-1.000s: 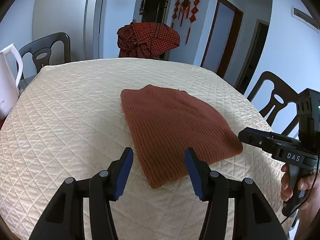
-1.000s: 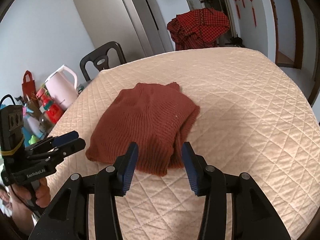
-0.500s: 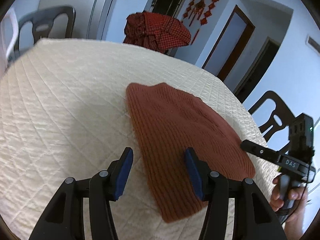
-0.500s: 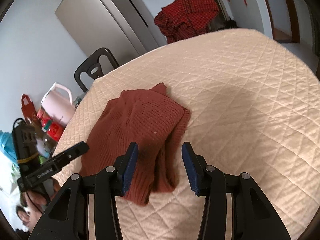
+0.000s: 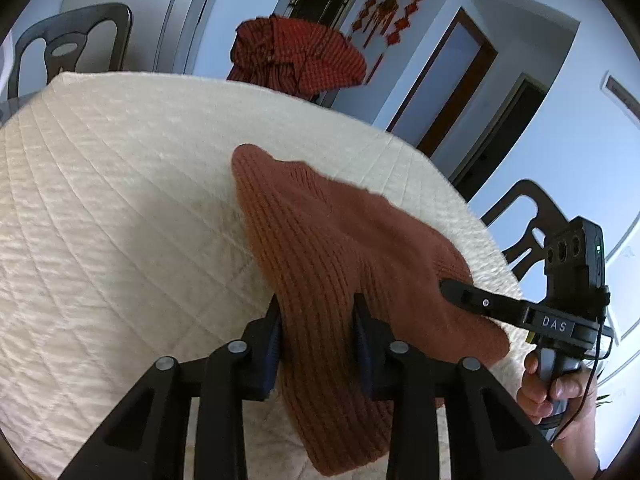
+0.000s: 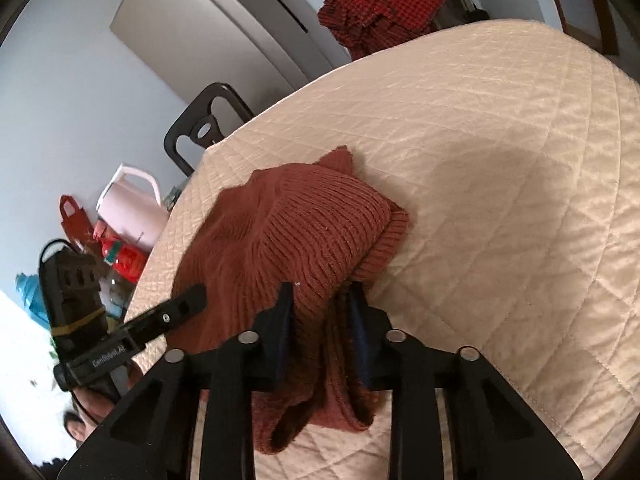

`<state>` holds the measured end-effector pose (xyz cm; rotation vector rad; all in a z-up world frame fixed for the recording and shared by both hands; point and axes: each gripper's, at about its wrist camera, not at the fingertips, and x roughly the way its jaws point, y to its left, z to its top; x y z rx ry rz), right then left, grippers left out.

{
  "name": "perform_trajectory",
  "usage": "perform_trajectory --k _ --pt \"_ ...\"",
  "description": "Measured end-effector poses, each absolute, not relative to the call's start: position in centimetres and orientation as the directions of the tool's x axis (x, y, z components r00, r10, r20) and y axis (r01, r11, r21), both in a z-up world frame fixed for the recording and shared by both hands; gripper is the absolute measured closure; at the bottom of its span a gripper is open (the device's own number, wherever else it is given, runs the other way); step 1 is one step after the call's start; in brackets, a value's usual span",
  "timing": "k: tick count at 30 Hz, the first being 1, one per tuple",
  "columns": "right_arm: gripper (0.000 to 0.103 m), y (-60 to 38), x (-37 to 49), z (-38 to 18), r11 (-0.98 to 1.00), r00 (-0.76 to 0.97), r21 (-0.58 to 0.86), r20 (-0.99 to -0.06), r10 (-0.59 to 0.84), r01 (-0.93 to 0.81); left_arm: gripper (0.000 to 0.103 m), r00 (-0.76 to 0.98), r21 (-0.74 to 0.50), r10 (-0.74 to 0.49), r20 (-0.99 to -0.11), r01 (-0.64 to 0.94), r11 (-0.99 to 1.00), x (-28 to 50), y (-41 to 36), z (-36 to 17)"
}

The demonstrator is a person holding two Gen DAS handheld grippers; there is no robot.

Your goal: Fold small clothes

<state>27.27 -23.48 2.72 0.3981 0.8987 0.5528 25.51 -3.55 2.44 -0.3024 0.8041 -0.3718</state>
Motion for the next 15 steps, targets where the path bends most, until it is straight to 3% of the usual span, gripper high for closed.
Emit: perform_trajectory --k 10,15 --pt "0.079 -13.6 26.9 5.3 0.688 0.434 0.58 -0.535 0.725 -0.436 0.071 0.723 -0.354 -0.344 -0.599 0.146 0.924 23.5 6.6 6.0" --pt "0.074 -8.9 28.4 2.1 0.695 0.34 0.57 -0.611 0.715 -0.438 0.066 0.684 -0.354 -0.279 -0.674 0.032 0.935 24.2 11.4 2.9"
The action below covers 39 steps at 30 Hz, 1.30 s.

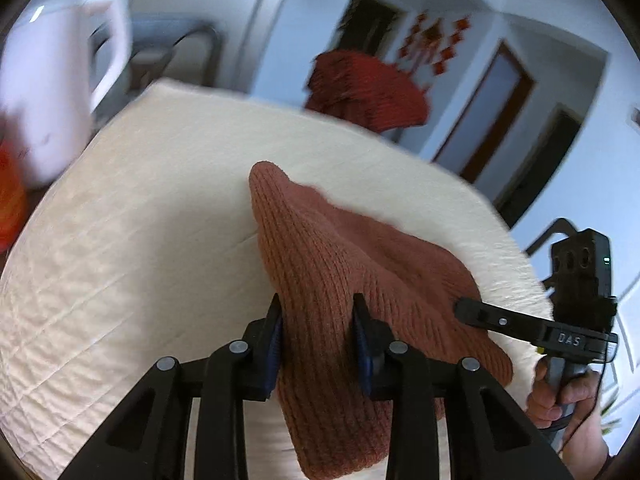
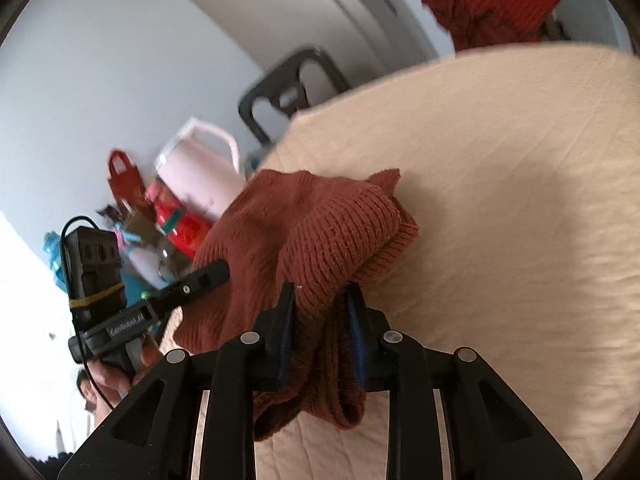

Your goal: Fold small clothes

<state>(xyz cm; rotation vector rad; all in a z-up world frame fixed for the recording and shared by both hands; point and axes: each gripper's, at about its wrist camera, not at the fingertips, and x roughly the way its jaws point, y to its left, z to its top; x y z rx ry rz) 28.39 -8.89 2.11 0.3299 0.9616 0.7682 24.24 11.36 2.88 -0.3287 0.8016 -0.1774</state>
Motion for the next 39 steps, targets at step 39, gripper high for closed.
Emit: perform_trajectory --k 39 --pt "0.052 -8.8 16.5 1.5 0.854 0.536 -0.019 -0.786 0.308 -0.52 0.027 0.628 -0.015 0.007 -0.778 -0.028 0.999 14.3 6.4 1.1"
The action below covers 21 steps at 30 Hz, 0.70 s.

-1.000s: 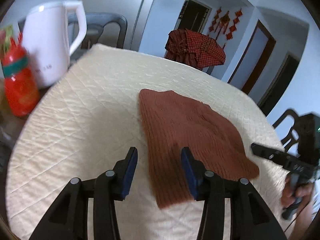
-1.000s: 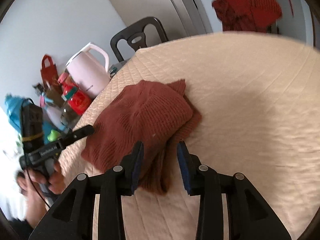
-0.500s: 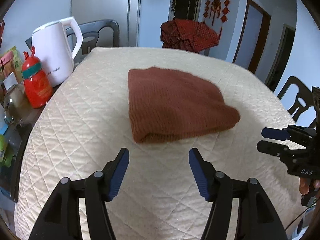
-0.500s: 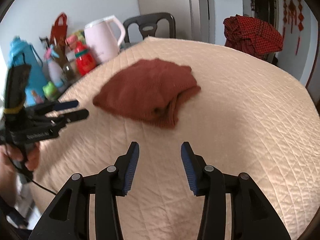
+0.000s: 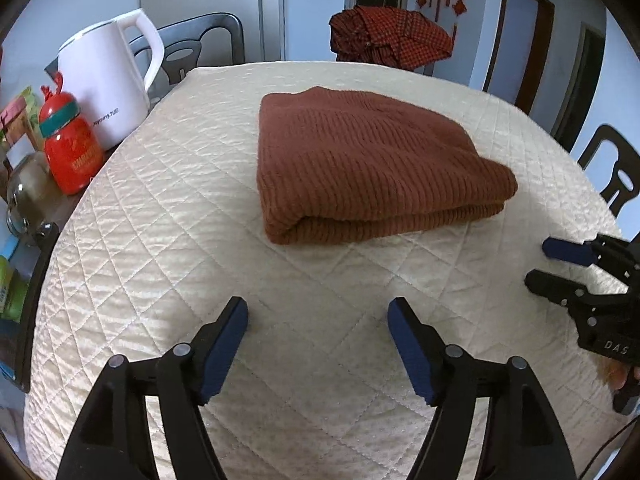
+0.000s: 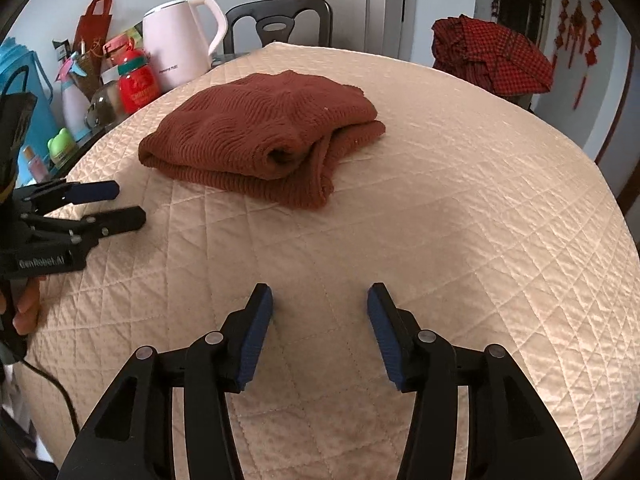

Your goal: Fold small clothes

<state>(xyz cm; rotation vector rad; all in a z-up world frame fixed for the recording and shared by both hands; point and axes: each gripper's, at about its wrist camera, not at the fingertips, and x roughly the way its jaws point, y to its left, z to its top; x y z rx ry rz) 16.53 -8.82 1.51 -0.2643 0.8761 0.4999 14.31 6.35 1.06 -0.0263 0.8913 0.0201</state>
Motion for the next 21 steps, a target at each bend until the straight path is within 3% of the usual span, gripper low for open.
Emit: perform_trajectory --k 21 --pt "0.052 -8.74 16.47 1.41 0.854 0.536 -0.019 -0.786 0.309 -0.521 0.024 0.624 0.0 0.019 -0.781 -0.031 1.0 14.46 6.45 0.94"
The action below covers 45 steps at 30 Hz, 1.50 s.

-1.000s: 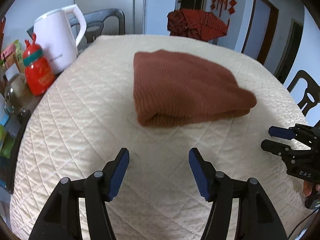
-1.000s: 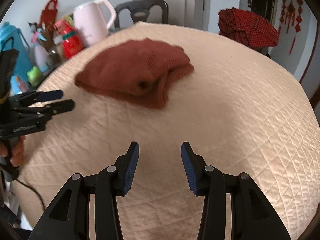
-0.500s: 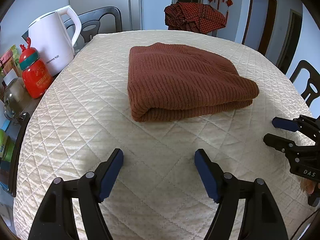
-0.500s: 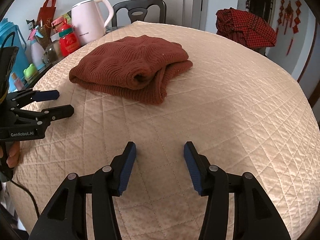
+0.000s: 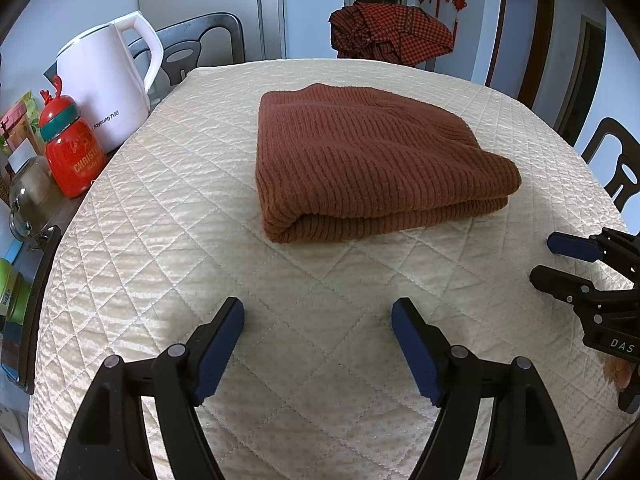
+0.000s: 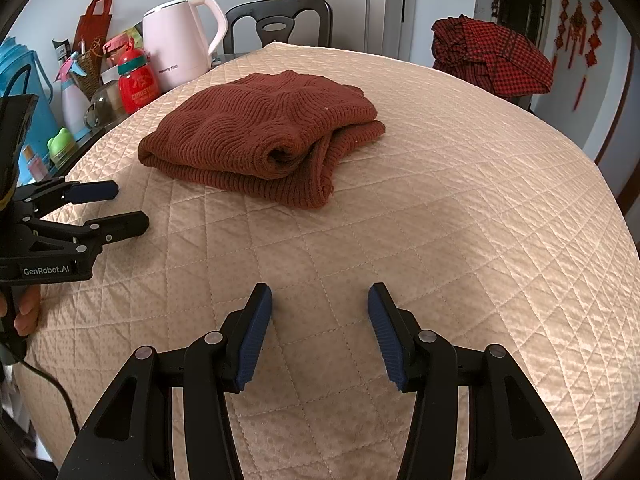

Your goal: Fold small clothes

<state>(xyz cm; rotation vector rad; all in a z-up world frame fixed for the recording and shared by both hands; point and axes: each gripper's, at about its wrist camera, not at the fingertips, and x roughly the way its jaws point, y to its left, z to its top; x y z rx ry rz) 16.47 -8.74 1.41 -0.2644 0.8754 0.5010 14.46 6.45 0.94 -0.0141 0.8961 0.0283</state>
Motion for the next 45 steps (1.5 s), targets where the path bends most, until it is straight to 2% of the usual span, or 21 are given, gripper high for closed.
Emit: perform_trajectory --k 45 --pt "0.051 -8.62 16.5 1.48 0.853 0.532 -0.01 -0.786 0.316 -0.522 0.018 0.621 0.003 0.027 -0.783 -0.039 0.999 14.48 6.92 0.54"
